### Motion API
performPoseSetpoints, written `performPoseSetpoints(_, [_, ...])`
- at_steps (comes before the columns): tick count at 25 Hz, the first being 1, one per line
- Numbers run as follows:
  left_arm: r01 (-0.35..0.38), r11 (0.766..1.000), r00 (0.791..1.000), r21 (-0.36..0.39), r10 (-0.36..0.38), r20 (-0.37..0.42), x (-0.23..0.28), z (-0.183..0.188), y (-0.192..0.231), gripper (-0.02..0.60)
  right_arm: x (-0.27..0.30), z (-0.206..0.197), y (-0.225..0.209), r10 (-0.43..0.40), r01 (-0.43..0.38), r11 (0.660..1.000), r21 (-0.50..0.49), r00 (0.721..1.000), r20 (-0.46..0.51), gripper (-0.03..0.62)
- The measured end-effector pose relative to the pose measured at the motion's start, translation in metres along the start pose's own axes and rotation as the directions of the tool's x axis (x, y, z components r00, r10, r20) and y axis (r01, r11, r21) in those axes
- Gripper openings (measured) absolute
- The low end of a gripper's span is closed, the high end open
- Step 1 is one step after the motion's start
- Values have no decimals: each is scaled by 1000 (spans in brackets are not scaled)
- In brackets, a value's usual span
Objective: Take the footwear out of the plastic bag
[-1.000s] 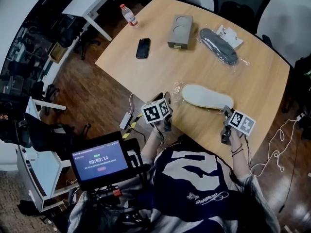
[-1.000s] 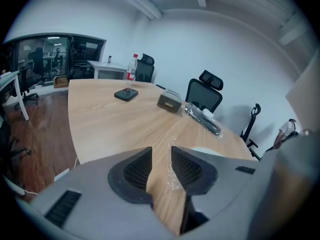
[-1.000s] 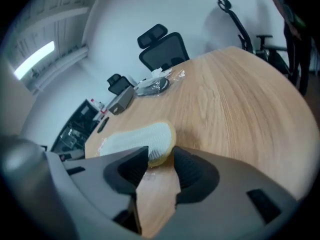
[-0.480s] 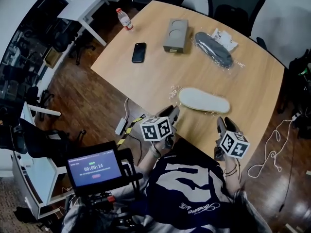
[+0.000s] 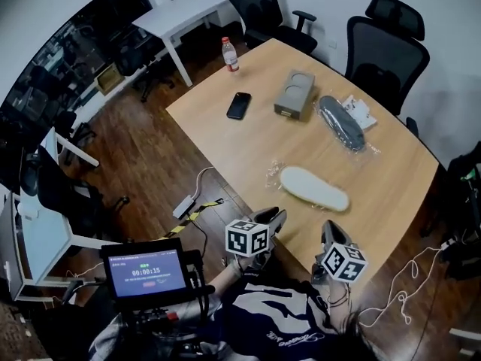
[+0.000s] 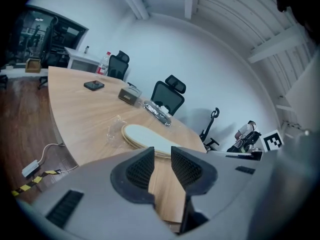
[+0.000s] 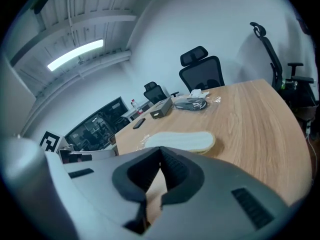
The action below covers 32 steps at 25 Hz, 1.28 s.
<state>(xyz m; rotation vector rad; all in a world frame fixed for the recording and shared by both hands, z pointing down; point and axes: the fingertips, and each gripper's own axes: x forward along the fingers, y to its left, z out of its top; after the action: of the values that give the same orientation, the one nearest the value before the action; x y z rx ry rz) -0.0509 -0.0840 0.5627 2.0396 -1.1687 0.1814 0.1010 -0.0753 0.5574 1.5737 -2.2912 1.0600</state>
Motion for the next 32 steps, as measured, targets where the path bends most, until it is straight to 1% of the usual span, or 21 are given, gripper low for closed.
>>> performPoseSetpoints(3, [-27, 999, 998, -24, 28, 54, -18, -14, -21, 109, -16, -6, 12, 91, -92, 995, -30, 995, -26, -3])
performPoseSetpoints(6, [-69, 994, 991, -82, 77, 110, -37, -37, -40, 109, -41, -17, 23, 174, -180, 979, -97, 983, -64, -3])
performPoseSetpoints(8, [-96, 987, 984, -128, 113, 139, -50, -56, -52, 106, -61, -28, 25, 214, -224, 967, -121, 973, -90, -3])
performPoseSetpoints(10, [-127, 979, 976, -161, 152, 156, -66, -77, -63, 106, -80, -42, 27, 254, -268, 955, -125, 960, -114, -3])
performPoseSetpoints(12, [-154, 972, 970, -177, 183, 159, -81, -95, -74, 106, -96, -55, 29, 286, -303, 945, -125, 948, -140, -3])
performPoseSetpoints(14, [-172, 968, 966, -184, 202, 162, -95, -110, -85, 106, -109, -69, 31, 311, -332, 936, -116, 936, -165, -3])
performPoseSetpoints(16, [-190, 966, 961, -175, 220, 169, -108, -118, -91, 106, -119, -82, 37, 338, -360, 927, -103, 923, -184, -3])
performPoseSetpoints(19, [-222, 965, 952, -138, 245, 181, -124, -118, -96, 106, -130, -98, 46, 363, -386, 918, -91, 910, -199, -3])
performPoseSetpoints(22, [-230, 967, 949, -107, 247, 194, -131, -116, -100, 106, -139, -110, 53, 378, -400, 914, -76, 903, -203, -3])
performPoseSetpoints(25, [-215, 973, 954, -89, 228, 194, -139, -123, -108, 106, -148, -120, 62, 379, -398, 915, -64, 905, -194, -3])
performPoseSetpoints(28, [-194, 979, 962, -68, 204, 184, -152, -143, -121, 106, -167, -130, 74, 373, -391, 918, -68, 909, -185, -3])
performPoseSetpoints(32, [-141, 984, 970, -105, 159, 183, -177, -169, -127, 106, -190, -146, 89, 354, -369, 926, -78, 921, -161, -3])
